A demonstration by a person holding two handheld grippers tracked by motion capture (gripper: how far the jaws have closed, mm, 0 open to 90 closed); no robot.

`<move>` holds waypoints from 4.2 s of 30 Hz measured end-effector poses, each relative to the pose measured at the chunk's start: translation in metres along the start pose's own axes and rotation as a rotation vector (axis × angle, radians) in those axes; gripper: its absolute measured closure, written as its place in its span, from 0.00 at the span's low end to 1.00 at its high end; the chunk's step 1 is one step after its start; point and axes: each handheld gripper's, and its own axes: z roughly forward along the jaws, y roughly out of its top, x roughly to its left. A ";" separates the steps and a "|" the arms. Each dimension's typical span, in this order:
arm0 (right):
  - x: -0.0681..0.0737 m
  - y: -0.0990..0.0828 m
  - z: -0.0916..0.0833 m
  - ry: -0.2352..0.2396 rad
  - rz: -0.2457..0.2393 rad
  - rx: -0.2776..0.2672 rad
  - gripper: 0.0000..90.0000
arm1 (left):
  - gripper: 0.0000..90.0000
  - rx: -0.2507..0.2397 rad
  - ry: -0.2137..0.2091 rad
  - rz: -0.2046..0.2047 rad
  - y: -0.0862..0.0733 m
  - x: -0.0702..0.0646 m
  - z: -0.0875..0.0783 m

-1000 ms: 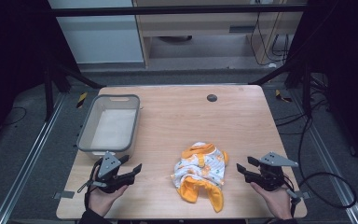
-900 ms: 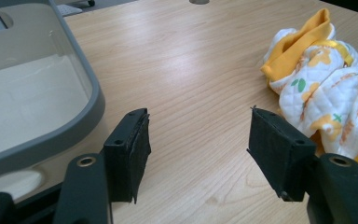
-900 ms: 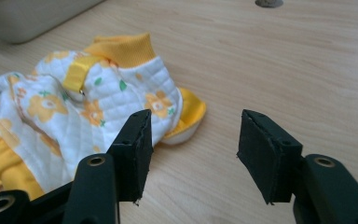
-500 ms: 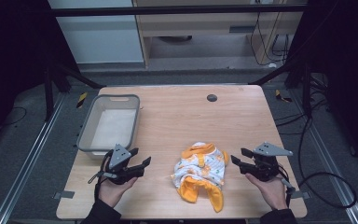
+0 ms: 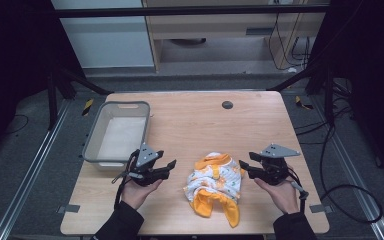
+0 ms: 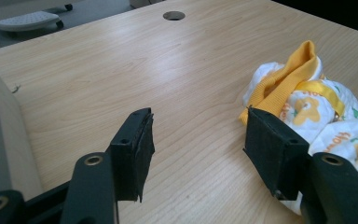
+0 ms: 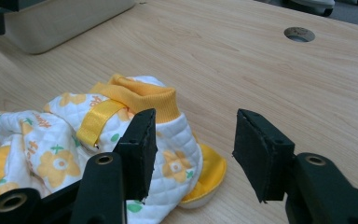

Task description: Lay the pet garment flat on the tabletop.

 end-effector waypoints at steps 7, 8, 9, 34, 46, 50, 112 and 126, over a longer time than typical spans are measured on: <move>0.001 0.004 0.011 0.010 -0.018 0.016 0.55 | 0.46 0.020 -0.031 -0.014 0.006 -0.003 0.019; 0.002 0.004 0.012 0.012 -0.016 0.020 0.55 | 0.46 0.027 -0.037 -0.012 0.006 -0.004 0.023; 0.002 0.004 0.015 0.013 -0.019 0.026 0.55 | 0.46 0.033 -0.040 -0.009 0.006 -0.005 0.025; 0.002 -0.010 0.051 0.045 -0.070 0.140 0.61 | 0.44 0.174 -0.139 0.046 0.004 -0.030 0.085; 0.003 -0.018 0.062 0.066 -0.078 0.188 0.74 | 0.45 0.217 -0.185 0.028 -0.003 -0.030 0.100; 0.005 -0.018 0.063 0.067 -0.083 0.206 0.83 | 0.58 0.227 -0.226 0.004 -0.005 -0.029 0.102; 0.019 0.060 0.068 -0.096 0.034 -0.215 0.98 | 0.92 -0.069 0.039 -0.025 0.083 -0.006 0.047; -0.009 0.066 0.079 -0.286 0.036 -0.145 0.67 | 0.47 -0.105 0.118 -0.125 0.082 0.020 0.057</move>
